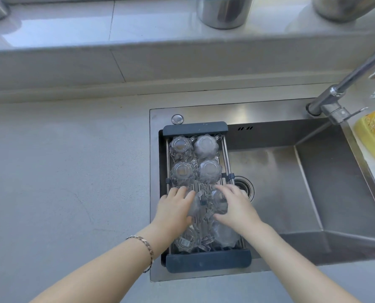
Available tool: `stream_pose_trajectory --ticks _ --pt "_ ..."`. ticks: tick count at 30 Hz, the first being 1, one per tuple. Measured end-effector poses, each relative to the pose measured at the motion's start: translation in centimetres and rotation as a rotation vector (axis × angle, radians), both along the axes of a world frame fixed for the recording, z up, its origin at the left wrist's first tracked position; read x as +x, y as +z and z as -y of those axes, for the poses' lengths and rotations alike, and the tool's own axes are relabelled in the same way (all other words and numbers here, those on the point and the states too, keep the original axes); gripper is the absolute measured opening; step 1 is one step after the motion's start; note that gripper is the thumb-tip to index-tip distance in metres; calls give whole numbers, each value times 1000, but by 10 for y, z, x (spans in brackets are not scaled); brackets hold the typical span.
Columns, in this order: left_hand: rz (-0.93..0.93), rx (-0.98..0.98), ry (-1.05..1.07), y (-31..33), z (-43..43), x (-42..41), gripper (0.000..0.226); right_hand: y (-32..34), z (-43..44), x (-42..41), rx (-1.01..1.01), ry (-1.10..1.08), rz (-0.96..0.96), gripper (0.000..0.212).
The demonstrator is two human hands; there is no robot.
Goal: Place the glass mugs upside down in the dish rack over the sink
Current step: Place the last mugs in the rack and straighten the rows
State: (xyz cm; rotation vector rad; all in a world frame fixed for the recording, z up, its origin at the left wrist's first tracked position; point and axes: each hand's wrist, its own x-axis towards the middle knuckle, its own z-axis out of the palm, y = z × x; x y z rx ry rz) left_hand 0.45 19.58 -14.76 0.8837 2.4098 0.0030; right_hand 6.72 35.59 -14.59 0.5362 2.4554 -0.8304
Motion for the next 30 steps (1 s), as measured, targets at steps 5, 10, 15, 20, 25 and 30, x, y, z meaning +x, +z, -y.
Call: stream_pose_trajectory --ticks 5,10,15,20,25,30 --pt "-7 -5 130 2 -6 -4 60 -10 13 0 141 29 0 74" --pt "1 35 230 -2 -8 1 56 -11 12 -4 165 53 -20 68" --pt "24 78 235 -4 0 -3 58 15 -2 3 143 43 -155 67" --pt "20 104 224 -6 2 -1 61 49 -23 6 217 532 -469 73" --pt "38 127 229 -7 6 -4 65 51 -30 -27 323 1077 -501 59" --pt "67 160 248 -9 10 -6 68 44 -23 -42 232 1271 -371 44"
